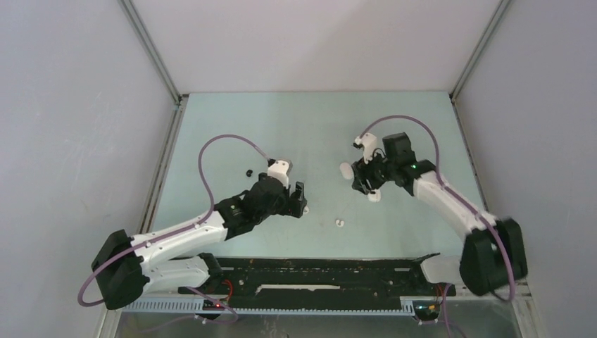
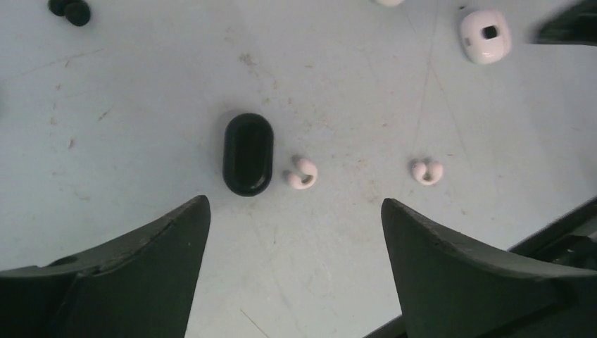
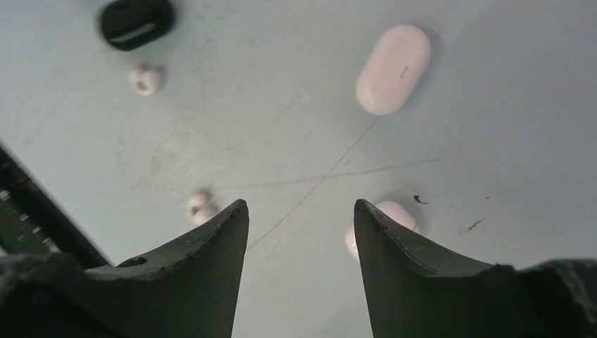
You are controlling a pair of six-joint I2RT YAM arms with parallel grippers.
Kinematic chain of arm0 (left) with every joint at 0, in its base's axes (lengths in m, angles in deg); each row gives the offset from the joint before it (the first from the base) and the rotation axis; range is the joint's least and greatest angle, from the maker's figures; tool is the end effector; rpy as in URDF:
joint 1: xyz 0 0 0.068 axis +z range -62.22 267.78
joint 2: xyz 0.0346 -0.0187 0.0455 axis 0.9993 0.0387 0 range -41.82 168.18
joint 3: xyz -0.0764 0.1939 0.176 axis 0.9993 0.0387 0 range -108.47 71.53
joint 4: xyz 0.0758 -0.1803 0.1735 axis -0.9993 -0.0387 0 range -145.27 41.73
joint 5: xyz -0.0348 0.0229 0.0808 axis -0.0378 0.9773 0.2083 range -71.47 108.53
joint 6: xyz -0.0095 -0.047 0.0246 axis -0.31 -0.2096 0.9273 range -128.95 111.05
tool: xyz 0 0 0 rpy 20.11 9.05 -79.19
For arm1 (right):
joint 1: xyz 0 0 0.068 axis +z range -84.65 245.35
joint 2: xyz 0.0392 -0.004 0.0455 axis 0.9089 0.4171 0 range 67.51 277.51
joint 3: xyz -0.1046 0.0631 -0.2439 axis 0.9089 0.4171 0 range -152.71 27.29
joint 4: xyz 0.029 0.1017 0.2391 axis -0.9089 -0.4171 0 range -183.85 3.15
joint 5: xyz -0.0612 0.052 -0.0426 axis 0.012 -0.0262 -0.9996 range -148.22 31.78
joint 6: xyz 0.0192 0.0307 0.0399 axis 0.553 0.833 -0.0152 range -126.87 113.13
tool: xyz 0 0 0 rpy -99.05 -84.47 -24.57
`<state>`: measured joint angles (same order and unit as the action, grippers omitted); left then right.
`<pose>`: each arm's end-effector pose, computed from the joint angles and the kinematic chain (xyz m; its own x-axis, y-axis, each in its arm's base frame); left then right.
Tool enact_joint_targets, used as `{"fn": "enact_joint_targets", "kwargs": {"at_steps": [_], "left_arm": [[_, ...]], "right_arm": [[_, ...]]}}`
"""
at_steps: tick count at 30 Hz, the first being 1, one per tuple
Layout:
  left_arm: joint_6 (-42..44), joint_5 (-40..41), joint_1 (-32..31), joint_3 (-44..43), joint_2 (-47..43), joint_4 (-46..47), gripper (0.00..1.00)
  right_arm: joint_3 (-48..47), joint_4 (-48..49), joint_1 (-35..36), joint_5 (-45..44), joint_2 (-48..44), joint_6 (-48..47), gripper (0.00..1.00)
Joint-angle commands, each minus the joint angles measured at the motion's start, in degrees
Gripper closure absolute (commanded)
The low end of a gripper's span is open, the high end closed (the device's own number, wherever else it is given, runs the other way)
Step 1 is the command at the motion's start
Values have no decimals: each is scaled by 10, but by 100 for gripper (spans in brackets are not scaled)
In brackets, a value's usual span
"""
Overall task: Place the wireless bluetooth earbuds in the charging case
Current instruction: Place the charging case at the center of the board, then pick up the charging case at the center of the board.
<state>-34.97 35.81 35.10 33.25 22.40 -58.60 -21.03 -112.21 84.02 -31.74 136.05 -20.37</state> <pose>0.1531 -0.1836 0.2341 -0.5917 0.0854 -0.8016 0.3947 0.8977 -0.1957 0.2300 0.0945 0.2553 -0.5220 -0.3970 -0.7549 -0.7241 0.6740 0.1462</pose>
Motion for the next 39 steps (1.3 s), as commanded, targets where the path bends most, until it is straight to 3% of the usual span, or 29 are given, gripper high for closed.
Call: {"fn": "enact_joint_targets", "kwargs": {"at_steps": [1, 4, 9, 17, 23, 33, 39], "left_arm": [[-49, -57, 0, 11, -43, 41, 1], [-53, -138, -5, 33, -57, 76, 0], [-35, -151, -35, 10, -41, 27, 0], [-13, -162, -80, 38, -72, 125, 0], [-77, -29, -80, 61, -135, 127, 0], [-162, 147, -80, 153, -259, 123, 0], [-189, 165, -80, 99, -204, 9, 0]], "right_arm": [[-73, 64, 20, -103, 117, 21, 40], [-122, 71, 28, -126, 178, 14, 39], [-155, 92, 5, -136, 225, 26, 41], [-187, 106, 7, -229, 306, -38, 43], [-203, 82, 30, -279, 357, -78, 41], [-213, 81, 111, -276, 380, -120, 39], [-260, 57, 124, -283, 407, -129, 39]]}}
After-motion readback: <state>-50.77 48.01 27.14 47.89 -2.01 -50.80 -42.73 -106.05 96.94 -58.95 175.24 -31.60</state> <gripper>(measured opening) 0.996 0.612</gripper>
